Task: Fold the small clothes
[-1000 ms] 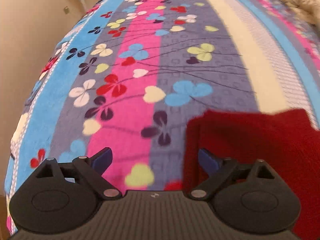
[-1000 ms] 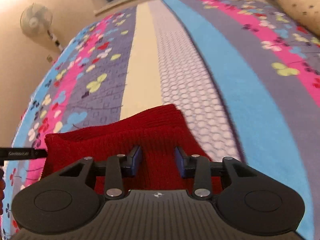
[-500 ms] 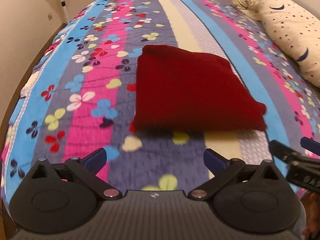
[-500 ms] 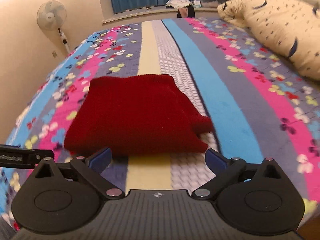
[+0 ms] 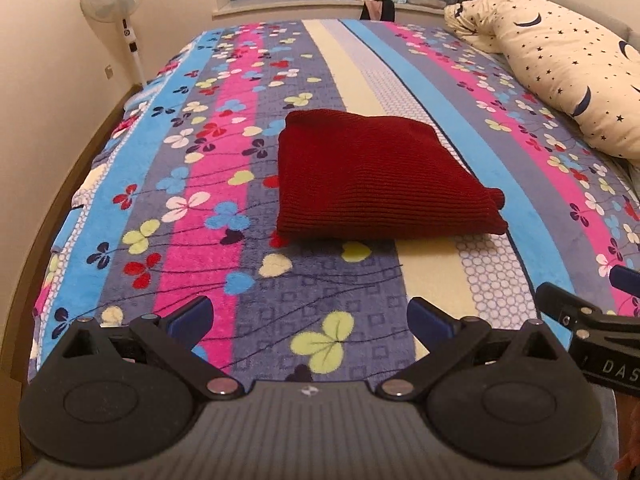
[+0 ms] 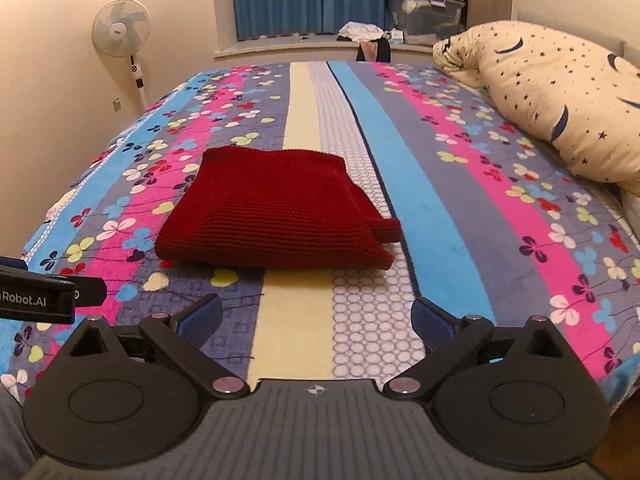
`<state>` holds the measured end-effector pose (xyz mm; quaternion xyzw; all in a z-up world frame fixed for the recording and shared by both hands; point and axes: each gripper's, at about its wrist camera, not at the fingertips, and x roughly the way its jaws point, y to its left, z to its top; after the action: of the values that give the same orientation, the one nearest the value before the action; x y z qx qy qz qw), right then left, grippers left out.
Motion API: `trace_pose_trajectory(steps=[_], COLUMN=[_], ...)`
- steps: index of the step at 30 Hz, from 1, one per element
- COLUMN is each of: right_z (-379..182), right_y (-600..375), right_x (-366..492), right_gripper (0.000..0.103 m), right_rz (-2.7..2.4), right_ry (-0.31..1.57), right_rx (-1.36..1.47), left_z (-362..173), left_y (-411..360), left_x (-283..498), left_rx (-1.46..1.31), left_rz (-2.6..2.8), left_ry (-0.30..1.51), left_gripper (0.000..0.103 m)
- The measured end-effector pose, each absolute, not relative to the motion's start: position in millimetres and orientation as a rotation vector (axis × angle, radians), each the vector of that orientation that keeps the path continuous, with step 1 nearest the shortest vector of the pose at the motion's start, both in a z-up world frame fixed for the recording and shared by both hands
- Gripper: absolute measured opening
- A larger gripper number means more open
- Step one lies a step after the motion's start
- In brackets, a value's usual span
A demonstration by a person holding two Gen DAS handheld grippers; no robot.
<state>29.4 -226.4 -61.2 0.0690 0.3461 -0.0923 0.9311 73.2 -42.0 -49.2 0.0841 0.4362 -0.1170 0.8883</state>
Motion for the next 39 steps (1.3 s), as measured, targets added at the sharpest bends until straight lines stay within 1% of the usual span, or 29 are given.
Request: trace_pose_trajectory(steps=[11,39], right_z=[-51.5,-48.2], right_y=[-222.0,-226.1], right_x=[7.6,3.8], right_gripper=[0.1,0.1], right_rz=[-0.213,-0.205], right_ry=[0.682,0.684], right_rx=[0.118,0.119], left_z=[-49.6,-50.1], left_y=[-40.5,-43.4], left_x=[52.5,50.4], left_rx=[0.163,0.181], left_rz=[-0.272,-0.27], left_ry=[0.906,0.909], left_gripper=[0.103,0.103])
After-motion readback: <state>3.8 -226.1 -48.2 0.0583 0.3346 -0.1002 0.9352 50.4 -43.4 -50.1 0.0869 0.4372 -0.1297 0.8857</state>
